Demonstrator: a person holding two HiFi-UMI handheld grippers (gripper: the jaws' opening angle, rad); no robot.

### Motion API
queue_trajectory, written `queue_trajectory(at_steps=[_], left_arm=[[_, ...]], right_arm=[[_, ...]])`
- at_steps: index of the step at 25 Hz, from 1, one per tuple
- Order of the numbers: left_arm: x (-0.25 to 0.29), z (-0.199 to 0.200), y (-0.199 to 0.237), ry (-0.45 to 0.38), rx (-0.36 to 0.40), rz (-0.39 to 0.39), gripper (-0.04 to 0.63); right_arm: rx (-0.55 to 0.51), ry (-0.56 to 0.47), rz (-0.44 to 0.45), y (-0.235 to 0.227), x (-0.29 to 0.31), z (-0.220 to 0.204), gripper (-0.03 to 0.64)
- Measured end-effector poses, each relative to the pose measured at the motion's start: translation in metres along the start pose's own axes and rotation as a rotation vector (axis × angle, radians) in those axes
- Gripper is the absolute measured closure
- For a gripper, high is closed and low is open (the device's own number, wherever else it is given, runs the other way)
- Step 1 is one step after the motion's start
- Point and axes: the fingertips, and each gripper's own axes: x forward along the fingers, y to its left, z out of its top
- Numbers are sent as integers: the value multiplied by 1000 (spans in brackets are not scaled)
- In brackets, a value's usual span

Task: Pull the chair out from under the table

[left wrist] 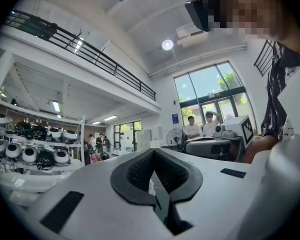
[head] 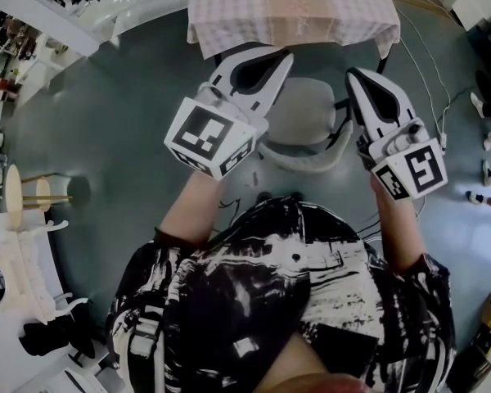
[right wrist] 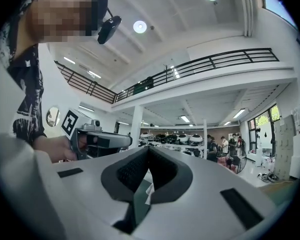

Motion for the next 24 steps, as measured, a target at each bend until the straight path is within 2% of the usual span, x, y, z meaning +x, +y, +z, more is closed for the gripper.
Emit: queue_trajectory(at_steps=[24], left_arm=[[2, -8, 0, 13, 0, 12, 594]], right_arm=[[9, 22, 6, -5, 1, -6, 618]])
